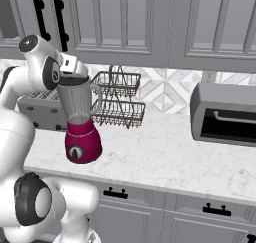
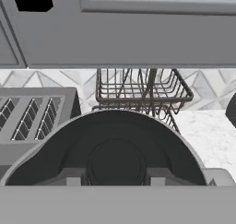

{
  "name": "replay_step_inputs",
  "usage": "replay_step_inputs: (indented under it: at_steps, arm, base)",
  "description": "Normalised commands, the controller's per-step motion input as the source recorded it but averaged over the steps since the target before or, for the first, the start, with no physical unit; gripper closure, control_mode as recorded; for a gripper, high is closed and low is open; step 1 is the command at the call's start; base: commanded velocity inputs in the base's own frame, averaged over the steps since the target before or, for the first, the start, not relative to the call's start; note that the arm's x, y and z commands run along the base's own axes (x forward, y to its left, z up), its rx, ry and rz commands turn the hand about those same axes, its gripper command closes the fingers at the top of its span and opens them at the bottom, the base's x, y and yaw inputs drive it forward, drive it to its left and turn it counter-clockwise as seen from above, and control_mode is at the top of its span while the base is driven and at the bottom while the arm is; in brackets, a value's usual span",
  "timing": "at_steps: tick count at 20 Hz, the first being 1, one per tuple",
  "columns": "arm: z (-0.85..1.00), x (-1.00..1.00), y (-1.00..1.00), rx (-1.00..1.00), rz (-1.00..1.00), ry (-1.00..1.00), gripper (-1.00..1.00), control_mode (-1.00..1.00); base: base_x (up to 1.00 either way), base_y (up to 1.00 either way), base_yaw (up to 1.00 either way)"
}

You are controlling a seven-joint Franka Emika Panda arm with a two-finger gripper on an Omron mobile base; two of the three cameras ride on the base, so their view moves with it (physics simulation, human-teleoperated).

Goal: Close the lid blender by securely placing the lid on top.

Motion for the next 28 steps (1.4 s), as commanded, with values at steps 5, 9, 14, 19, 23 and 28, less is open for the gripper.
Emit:
replay_step_inputs:
  at_steps: [5,9,14,19,23,28]
  arm:
    - [0.01,0.00,0.00,0.01,0.00,-0.02,-1.00,-1.00]
    - [0.12,-0.04,0.00,0.01,0.00,-0.10,-1.00,-1.00]
    - [0.33,-0.13,0.00,0.04,0.00,-0.18,-1.00,-1.00]
    - [0.19,-0.91,-0.70,0.13,0.00,-0.33,-1.00,-1.00]
    - [0.00,-1.00,-1.00,0.10,0.02,-0.37,-1.00,-1.00]
    - [0.00,-1.00,-1.00,0.04,0.03,-0.27,-1.00,-1.00]
  base:
    - [0.00,0.00,0.00]
    - [0.00,0.00,0.00]
    - [0.00,0.00,0.00]
    - [0.00,0.00,0.00]
    - [0.00,0.00,0.00]
    - [0.00,0.00,0.00]
